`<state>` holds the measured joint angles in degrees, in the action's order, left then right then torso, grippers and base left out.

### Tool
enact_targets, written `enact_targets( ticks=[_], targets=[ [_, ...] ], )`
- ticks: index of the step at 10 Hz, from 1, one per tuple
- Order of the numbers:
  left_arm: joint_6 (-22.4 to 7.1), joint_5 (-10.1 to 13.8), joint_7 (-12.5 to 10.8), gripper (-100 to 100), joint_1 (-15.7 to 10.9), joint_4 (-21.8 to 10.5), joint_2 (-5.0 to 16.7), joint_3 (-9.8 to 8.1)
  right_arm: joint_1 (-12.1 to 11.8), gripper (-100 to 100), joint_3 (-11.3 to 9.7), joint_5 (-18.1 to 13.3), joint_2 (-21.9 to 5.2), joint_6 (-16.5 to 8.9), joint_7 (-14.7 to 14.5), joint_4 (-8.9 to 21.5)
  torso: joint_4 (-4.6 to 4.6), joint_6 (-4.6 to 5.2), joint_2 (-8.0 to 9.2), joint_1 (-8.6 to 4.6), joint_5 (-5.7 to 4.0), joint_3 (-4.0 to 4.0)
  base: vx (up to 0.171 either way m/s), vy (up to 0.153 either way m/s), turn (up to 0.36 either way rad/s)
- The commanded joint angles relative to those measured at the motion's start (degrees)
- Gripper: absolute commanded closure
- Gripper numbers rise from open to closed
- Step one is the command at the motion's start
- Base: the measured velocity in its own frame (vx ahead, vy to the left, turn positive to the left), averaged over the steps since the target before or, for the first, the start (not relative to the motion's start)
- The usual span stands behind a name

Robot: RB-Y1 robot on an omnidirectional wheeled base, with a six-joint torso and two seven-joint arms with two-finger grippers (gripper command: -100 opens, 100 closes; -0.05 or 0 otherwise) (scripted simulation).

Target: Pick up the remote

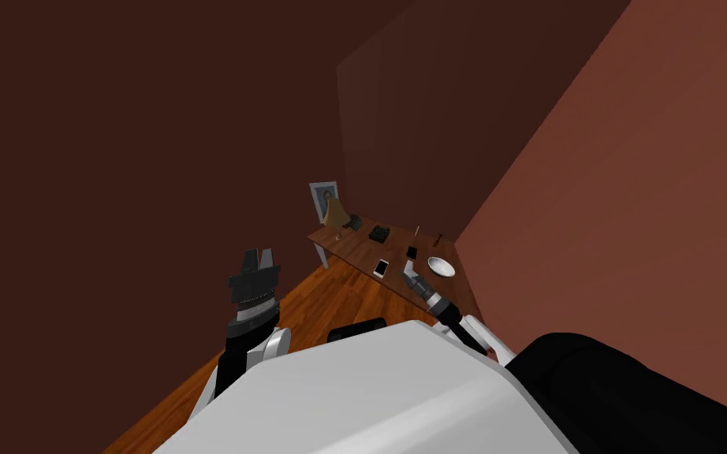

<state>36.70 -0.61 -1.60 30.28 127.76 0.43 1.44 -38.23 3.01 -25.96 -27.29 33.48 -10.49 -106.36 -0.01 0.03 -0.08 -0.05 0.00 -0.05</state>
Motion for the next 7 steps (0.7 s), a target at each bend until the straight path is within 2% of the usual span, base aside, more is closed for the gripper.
enact_targets(
  ticks=[1, 2, 3, 4, 5, 6, 7],
  targets=[
    [0.00, 0.00, 0.00, 0, 0.00, 0.00, 0.00, 0.00, -0.56, -100, -0.19, -2.86, -2.48, 0.66, -1.87, 2.53, 0.00, 0.00, 0.00, 0.00, 0.00, 0.00, 0.022, -0.004, 0.350],
    [0.00, 0.00, 0.00, 0, -0.01, 0.00, 0.00, 0.00, -0.56, -100, -0.19, -3.78, -2.48, 0.66, -1.87, 2.53, 0.00, -0.04, -0.02, -0.02, 0.00, -0.01, 0.020, -0.012, 0.156],
    [0.00, 0.00, 0.00, 0, 0.00, 0.00, 0.00, 0.00, -1.13, -100, -0.52, -5.89, -4.45, 1.34, -3.76, 4.78, 0.00, 0.02, -0.01, -0.03, -0.01, -0.01, 0.024, 0.001, 0.369],
    [0.00, 0.00, 0.00, 0, -0.01, 0.00, 0.00, 0.01, -1.13, -100, -0.52, -6.89, -4.45, 1.34, -3.76, 4.78, -0.01, -0.05, -0.04, -0.01, -0.01, -0.02, 0.026, -0.012, 0.140],
    [0.00, 0.00, 0.00, 0, 0.01, 0.00, 0.00, -0.01, -1.65, -100, -0.91, -9.06, -6.35, 1.97, -5.76, 7.07, -0.01, 0.04, -0.03, -0.02, -0.01, -0.02, 0.028, -0.010, 0.250],
    [0.00, 0.00, 0.00, 0, 0.00, 0.00, 0.00, 0.00, -1.65, -100, -0.91, -10.02, -6.35, 1.97, -5.76, 7.07, -0.01, -0.02, -0.04, -0.04, -0.01, -0.02, 0.024, -0.013, 0.196],
    [0.00, 0.00, 0.00, 0, 0.01, 0.00, 0.00, 0.00, -2.13, -100, -1.39, -12.20, -8.19, 2.55, -7.86, 9.22, -0.01, 0.02, -0.03, -0.03, -0.01, -0.02, 0.032, -0.012, 0.332]
  ],
)
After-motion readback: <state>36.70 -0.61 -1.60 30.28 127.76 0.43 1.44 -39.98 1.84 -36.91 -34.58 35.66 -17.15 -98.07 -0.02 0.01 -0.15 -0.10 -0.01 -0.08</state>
